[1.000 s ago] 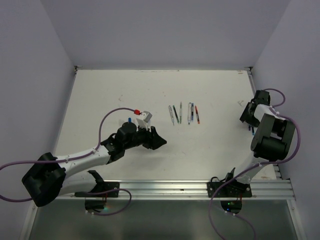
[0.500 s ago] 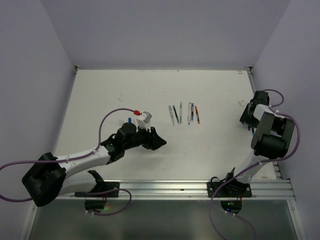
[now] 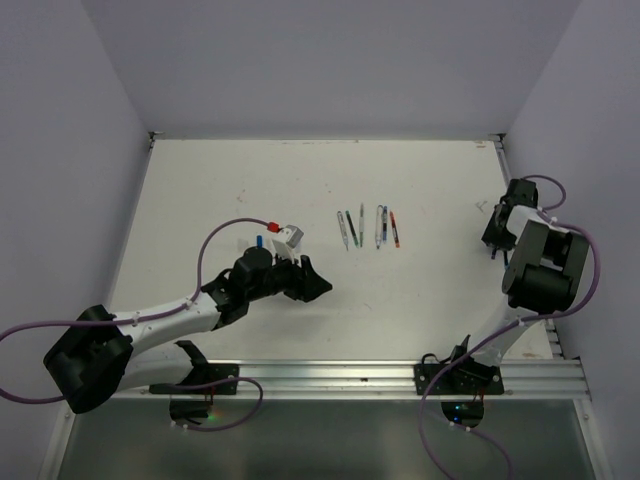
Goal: Open the pen caps
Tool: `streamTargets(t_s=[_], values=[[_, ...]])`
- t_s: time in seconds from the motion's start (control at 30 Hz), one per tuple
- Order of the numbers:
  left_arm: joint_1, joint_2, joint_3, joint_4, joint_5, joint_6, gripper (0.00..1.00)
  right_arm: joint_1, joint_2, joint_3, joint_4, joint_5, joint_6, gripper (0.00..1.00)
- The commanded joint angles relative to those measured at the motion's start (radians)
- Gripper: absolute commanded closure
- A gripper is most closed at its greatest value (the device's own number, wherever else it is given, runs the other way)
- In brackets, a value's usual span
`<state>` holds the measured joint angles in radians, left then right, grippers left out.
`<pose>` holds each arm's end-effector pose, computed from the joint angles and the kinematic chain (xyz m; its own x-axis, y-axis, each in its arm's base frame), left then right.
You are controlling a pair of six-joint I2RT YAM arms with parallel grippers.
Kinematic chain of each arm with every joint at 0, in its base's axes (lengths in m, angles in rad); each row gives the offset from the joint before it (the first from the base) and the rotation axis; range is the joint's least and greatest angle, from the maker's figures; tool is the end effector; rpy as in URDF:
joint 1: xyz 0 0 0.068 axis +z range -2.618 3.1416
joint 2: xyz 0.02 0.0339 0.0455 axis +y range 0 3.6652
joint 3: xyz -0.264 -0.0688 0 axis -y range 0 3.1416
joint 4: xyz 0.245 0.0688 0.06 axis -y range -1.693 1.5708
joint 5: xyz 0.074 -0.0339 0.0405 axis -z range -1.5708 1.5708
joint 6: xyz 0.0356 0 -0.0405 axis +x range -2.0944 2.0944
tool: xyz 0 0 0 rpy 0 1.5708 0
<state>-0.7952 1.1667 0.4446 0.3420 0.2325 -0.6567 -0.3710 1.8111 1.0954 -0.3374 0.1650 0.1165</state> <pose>0.1626 -0.1775 0.1990 -0.7214 -0.1129 -0.6833 0.5103 0.5803 -0.6346 0.3344 -0.1364 0.1596 -0.7540 0.4163 -0.5081 0.5246 0.8472 -0.0842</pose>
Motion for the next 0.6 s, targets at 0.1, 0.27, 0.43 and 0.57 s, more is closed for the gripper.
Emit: streamTargets(t_s=[0.1, 0.27, 0.43, 0.57], values=[[-0.001, -0.021, -0.007, 0.049, 0.004, 0.032, 0.39, 0.017, 0.062, 0.020, -0.055, -0.005, -0.047, 0.72], [-0.001, -0.027, -0.009, 0.048, -0.001, 0.034, 0.39, 0.018, 0.080, 0.026, -0.075, -0.004, -0.055, 0.83], [-0.001, -0.025, -0.010, 0.046, -0.012, 0.037, 0.39, 0.049, 0.091, 0.034, -0.086, 0.004, -0.074, 1.00], [0.016, -0.019, 0.005, 0.020, -0.013, 0.035, 0.38, 0.095, 0.048, 0.021, -0.072, 0.053, -0.041, 1.00]])
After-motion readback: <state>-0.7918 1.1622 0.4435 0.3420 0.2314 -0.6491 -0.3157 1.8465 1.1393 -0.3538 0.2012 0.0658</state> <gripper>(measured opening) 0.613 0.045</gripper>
